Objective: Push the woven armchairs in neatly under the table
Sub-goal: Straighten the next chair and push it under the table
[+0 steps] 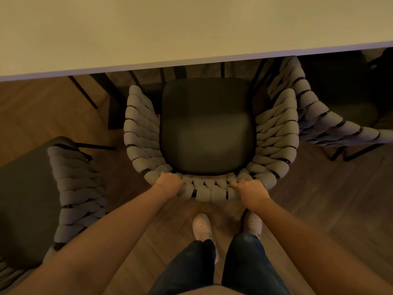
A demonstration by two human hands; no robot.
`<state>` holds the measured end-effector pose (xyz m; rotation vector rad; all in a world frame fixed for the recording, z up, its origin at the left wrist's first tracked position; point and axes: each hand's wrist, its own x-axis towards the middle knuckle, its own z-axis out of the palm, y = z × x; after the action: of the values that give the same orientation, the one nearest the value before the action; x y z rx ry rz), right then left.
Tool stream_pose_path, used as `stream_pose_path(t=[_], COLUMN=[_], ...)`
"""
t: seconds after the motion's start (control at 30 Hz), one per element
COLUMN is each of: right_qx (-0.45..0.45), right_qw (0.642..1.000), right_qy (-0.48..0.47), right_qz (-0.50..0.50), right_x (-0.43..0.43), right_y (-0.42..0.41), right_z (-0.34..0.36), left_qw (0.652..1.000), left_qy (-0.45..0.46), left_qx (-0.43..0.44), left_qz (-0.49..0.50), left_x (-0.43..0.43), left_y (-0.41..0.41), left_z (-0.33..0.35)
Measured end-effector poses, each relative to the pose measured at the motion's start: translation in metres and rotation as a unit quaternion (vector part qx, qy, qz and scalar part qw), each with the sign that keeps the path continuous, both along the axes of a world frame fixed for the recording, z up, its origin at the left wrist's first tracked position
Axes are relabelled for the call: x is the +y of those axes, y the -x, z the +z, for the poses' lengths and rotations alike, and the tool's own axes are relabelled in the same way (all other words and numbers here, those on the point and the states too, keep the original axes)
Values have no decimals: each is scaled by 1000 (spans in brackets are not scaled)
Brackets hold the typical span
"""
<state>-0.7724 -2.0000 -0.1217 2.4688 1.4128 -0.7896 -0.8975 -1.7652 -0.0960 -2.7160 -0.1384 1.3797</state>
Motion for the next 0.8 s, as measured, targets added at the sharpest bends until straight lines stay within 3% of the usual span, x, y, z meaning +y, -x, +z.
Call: stream_pose_path(t=[0.57,0.8], right_qx=[-7,-14], right_qw=[999,997], right_qy=[8,-4], right_qz=[51,70], right_x=[43,64], right_y=[-120,-159], right_z=[-4,-3], left_qw=[989,989], left_qy=[20,-25], left_qx=[-101,-93], left_qz=[102,115], left_x=[26,37], left_y=[-77,-108], left_z=[-10,-6])
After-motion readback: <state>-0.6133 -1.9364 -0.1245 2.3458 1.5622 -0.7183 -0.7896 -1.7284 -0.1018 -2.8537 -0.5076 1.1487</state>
